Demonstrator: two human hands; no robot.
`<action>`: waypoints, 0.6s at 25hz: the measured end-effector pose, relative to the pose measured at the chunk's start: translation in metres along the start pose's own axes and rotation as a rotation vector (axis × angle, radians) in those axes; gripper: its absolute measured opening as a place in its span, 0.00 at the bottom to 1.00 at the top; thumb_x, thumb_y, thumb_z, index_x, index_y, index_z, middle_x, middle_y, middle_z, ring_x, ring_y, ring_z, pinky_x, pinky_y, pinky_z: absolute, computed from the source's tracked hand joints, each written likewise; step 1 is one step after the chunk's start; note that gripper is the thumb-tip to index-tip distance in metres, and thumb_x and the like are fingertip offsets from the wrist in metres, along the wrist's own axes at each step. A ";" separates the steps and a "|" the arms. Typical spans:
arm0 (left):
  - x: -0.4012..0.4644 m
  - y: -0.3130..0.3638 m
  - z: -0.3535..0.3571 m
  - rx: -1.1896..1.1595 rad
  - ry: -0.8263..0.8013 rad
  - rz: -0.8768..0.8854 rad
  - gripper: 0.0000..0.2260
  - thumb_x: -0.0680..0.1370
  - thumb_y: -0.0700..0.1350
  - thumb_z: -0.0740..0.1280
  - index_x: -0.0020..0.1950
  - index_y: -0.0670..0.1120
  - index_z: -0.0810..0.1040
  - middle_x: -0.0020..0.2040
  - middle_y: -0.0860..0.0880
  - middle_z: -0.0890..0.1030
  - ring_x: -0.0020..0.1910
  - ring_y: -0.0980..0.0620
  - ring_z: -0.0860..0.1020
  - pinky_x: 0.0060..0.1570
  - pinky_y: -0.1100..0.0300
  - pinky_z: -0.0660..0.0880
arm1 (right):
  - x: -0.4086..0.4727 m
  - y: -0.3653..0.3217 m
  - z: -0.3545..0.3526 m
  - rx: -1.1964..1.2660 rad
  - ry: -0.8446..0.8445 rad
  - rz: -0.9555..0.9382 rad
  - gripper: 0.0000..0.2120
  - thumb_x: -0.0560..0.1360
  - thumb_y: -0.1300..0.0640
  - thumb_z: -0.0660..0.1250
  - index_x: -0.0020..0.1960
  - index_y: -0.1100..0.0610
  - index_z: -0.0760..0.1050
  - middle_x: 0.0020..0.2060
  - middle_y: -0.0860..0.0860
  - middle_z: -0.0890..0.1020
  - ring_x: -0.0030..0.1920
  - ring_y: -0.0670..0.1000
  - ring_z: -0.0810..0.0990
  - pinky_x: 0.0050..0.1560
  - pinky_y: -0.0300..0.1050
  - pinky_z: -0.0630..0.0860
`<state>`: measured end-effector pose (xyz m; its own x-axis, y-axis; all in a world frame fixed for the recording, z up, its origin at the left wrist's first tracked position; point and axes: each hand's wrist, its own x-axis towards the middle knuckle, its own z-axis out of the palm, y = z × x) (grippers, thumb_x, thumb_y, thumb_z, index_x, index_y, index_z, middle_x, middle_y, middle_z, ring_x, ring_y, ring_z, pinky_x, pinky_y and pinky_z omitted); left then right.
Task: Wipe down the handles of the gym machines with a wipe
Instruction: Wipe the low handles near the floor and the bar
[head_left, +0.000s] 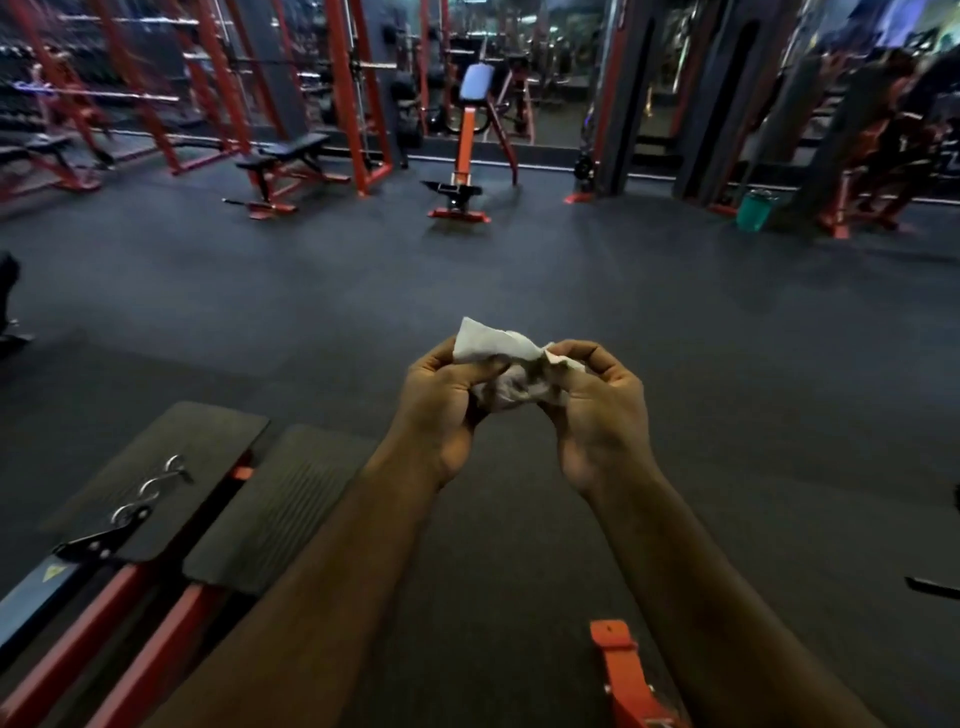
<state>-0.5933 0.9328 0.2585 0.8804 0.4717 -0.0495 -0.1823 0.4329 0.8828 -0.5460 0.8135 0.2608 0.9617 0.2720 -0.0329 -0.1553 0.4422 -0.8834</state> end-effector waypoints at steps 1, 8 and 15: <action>0.017 -0.001 -0.004 -0.001 0.030 0.000 0.09 0.74 0.29 0.67 0.48 0.39 0.81 0.39 0.44 0.84 0.36 0.48 0.83 0.34 0.57 0.82 | 0.017 0.005 0.004 -0.007 0.013 0.011 0.10 0.75 0.73 0.64 0.43 0.60 0.78 0.40 0.54 0.83 0.39 0.53 0.83 0.42 0.50 0.82; 0.170 -0.014 0.001 -0.089 0.102 -0.035 0.15 0.74 0.32 0.56 0.30 0.39 0.76 0.39 0.40 0.84 0.38 0.46 0.83 0.35 0.60 0.79 | 0.179 0.022 0.016 0.021 0.009 0.096 0.12 0.76 0.72 0.58 0.39 0.61 0.76 0.39 0.55 0.81 0.42 0.56 0.82 0.42 0.50 0.81; 0.328 -0.013 0.026 0.198 0.094 0.140 0.09 0.68 0.28 0.74 0.39 0.39 0.78 0.43 0.41 0.84 0.42 0.48 0.84 0.40 0.59 0.81 | 0.354 0.011 0.038 -0.147 -0.098 0.065 0.17 0.70 0.73 0.69 0.55 0.60 0.73 0.48 0.58 0.79 0.48 0.57 0.82 0.49 0.52 0.81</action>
<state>-0.2905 1.0614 0.2428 0.8065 0.5896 0.0449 -0.2021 0.2035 0.9580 -0.2161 0.9469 0.2574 0.9230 0.3813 -0.0524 -0.1747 0.2937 -0.9398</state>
